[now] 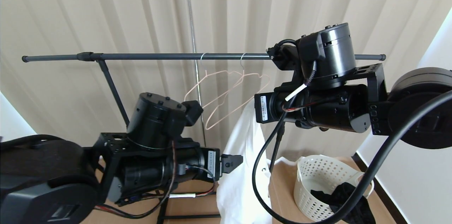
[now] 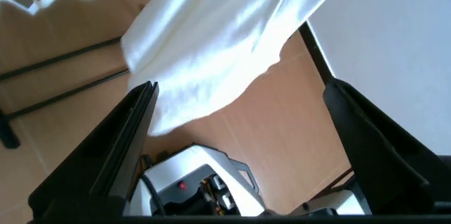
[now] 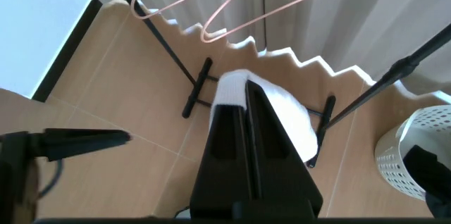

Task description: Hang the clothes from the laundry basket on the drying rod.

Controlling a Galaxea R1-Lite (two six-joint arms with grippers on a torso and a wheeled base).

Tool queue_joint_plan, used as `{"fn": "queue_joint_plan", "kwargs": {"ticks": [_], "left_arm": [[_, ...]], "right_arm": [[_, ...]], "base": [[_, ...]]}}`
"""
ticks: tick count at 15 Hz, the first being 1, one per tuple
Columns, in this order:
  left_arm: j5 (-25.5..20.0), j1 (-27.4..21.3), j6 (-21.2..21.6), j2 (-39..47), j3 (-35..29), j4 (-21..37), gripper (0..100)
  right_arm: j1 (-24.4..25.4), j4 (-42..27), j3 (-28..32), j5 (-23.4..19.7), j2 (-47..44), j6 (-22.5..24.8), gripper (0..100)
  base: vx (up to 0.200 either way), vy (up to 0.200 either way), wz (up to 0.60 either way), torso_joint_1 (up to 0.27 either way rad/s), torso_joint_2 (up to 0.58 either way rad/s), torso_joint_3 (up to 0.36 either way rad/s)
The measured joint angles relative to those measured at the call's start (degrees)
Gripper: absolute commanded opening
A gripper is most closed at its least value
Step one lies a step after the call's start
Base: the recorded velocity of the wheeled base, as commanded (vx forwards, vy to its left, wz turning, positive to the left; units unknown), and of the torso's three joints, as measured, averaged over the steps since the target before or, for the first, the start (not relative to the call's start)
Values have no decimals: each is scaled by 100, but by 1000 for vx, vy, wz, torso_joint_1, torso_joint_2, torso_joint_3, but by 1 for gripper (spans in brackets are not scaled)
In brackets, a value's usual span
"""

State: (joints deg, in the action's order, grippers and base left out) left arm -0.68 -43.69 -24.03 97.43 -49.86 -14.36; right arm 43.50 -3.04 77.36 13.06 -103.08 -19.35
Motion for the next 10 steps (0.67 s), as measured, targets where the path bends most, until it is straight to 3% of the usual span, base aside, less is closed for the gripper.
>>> {"fn": "queue_joint_plan", "kwargs": {"ticks": [3,6,10], "left_arm": [[89,-234,-13,607,-282,-512,100],[994,-285,-68,994,-549,-646,100],[1228,-201,-118,1037,-419,-655,100]], "right_arm": [[105,-11,-35,2,-24,0,0],[134,-11,-41,11,-28,0,0],[138,-22,-104,322,9,13,0]], "base": [[0,0,0,0,0,0],[0,0,0,0,0,0],[0,0,0,0,0,0]]}}
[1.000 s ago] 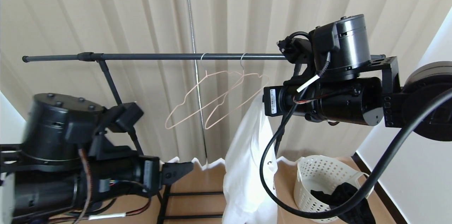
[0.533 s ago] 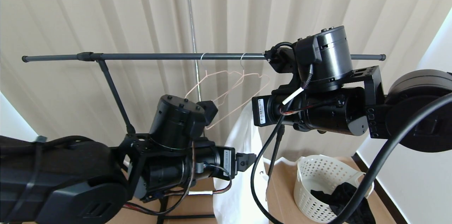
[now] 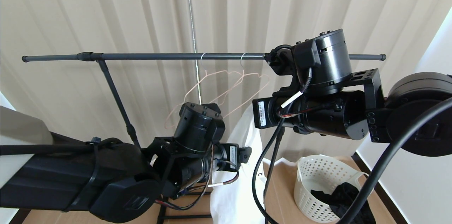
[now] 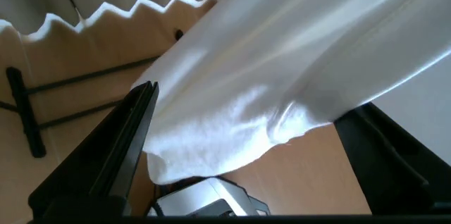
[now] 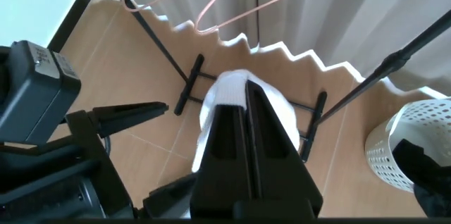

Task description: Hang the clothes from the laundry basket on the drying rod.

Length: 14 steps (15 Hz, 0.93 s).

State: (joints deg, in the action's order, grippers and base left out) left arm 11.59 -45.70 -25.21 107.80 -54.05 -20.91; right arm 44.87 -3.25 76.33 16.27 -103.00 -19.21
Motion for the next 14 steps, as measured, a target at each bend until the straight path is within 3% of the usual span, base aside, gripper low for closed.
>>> {"fn": "queue_joint_plan", "kwargs": {"ticks": [8,14], "left_arm": [[560,161,67,190,-208,-11,100],[680,266,123,496,-7,-6,100]], "right_arm": [[7,-2,-65,66,101,4,0],[-85,6,-39,72,297,22,0]], "base": [[0,0,0,0,0,0],[0,0,0,0,0,0]]}}
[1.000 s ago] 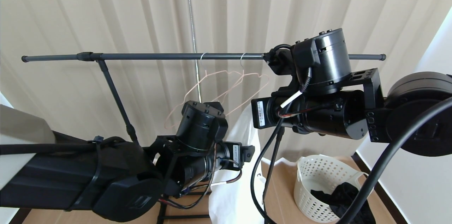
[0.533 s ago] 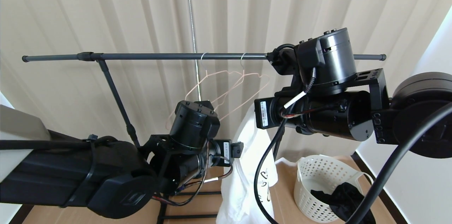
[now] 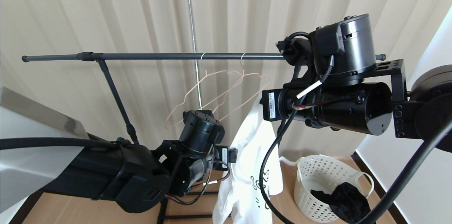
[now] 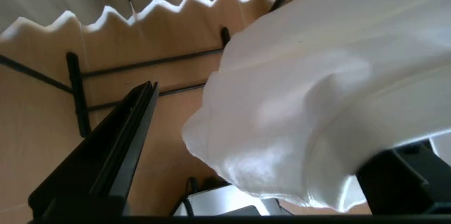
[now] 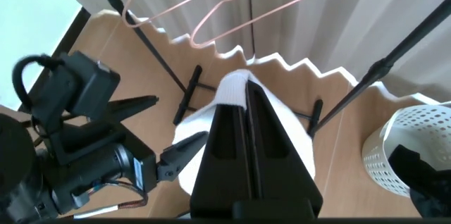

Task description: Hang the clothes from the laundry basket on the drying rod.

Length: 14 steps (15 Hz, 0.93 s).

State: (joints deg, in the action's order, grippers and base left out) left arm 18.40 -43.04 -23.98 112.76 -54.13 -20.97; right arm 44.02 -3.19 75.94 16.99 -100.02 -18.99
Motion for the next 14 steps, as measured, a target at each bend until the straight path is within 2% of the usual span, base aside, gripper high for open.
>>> {"fn": "queue_joint_plan", "kwargs": {"ticks": [4,9,10,14], "left_arm": [[243,-67,-5,-17,405,-2,100],[278,-329,0,-218,870,0,100],[278,-354,-2,-256,903,-5,0],[276,-406,162,-491,926,-7,0]], "right_arm": [[-212,0,69,-2,74,20,0],[-456,0,171,-5,77,82,0],[-518,2,182,-5,72,93,0],[-736,0,185,16,72,323,0]], "base": [[0,0,0,0,0,0],[0,0,0,0,0,0],[0,0,0,0,0,0],[0,0,0,0,0,0]]}}
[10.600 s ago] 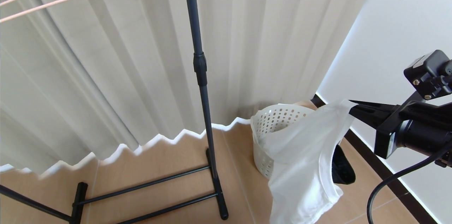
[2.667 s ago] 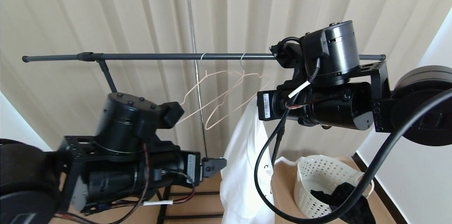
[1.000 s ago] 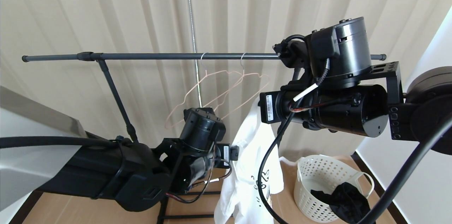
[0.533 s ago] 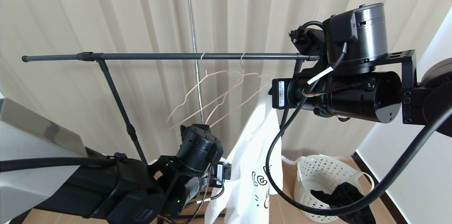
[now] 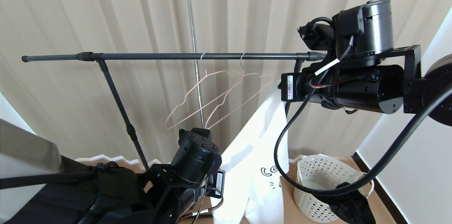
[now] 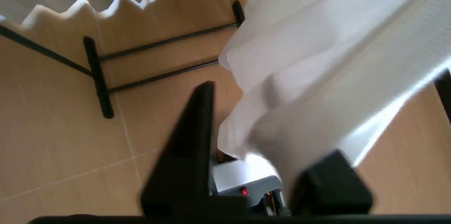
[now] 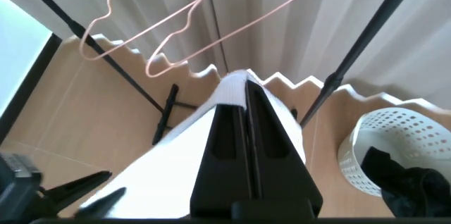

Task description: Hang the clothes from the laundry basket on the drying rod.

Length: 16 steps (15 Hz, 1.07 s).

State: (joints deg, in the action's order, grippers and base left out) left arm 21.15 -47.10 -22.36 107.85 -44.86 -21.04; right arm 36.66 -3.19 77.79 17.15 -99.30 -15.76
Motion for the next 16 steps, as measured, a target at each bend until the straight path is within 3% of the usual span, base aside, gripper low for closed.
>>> {"fn": "queue_joint_plan", "kwargs": {"ticks": [5,8,9,12,16], "left_arm": [[-9,177,635,-463,-158,22,0],[-63,400,1109,-664,-430,20,0],[-152,452,1270,-694,-505,20,0],[-464,584,1486,-735,-695,16,0],[-875,852,1725,-730,-1018,20,0]], "right_arm": [[-144,11,-304,30,49,551,0],[-141,55,-1024,88,241,1866,0],[-118,194,-1263,105,313,2047,0],[107,240,-1588,224,496,2211,0],[234,240,-1942,347,741,2797,0]], "base": [[0,0,0,0,0,0],[0,0,0,0,0,0],[0,0,0,0,0,0],[0,0,0,0,0,0],[0,0,0,0,0,0]]}}
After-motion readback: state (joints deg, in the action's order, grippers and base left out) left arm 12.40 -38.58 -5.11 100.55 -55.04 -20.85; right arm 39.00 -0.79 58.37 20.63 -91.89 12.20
